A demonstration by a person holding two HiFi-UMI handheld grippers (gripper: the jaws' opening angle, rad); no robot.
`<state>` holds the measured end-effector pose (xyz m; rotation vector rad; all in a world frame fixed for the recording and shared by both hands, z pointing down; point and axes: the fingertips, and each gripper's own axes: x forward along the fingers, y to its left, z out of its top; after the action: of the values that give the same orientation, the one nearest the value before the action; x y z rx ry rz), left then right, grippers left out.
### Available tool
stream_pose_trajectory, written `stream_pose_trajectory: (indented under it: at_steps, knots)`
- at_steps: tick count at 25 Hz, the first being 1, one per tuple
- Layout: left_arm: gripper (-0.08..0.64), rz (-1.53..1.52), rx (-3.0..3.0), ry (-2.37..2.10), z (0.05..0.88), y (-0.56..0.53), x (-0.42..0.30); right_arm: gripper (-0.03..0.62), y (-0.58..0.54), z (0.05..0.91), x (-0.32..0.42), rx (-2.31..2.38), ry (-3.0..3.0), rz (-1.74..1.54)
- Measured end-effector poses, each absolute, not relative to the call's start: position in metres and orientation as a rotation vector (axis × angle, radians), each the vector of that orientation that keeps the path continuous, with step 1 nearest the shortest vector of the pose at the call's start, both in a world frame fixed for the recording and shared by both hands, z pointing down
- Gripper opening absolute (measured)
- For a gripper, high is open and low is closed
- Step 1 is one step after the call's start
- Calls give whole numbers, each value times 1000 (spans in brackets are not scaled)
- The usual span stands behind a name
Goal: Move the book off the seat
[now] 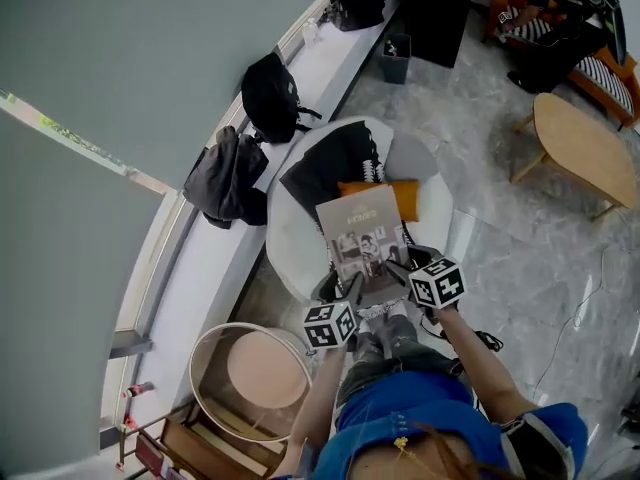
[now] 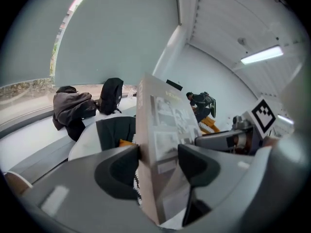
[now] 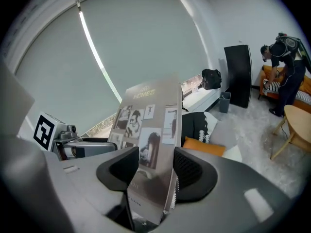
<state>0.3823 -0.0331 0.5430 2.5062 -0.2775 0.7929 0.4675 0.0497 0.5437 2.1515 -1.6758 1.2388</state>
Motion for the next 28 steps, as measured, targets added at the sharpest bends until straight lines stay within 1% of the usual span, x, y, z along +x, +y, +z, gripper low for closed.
stream_pose_trajectory:
  at_steps: [5, 11, 17, 28]
  knots:
    - [252, 769, 2515, -284, 509, -26, 367, 224, 55, 508, 452, 2155, -1696, 1164]
    - [252, 740, 2534, -318, 482, -11, 353, 224, 69, 483, 440, 2161, -1748, 1129]
    - [249, 722, 2538, -362, 477, 5, 347, 224, 82, 477, 437, 2131, -1783, 1073]
    - [249, 718, 2528, -382, 473, 9, 345, 222, 85, 473, 436, 2113, -1800, 1079]
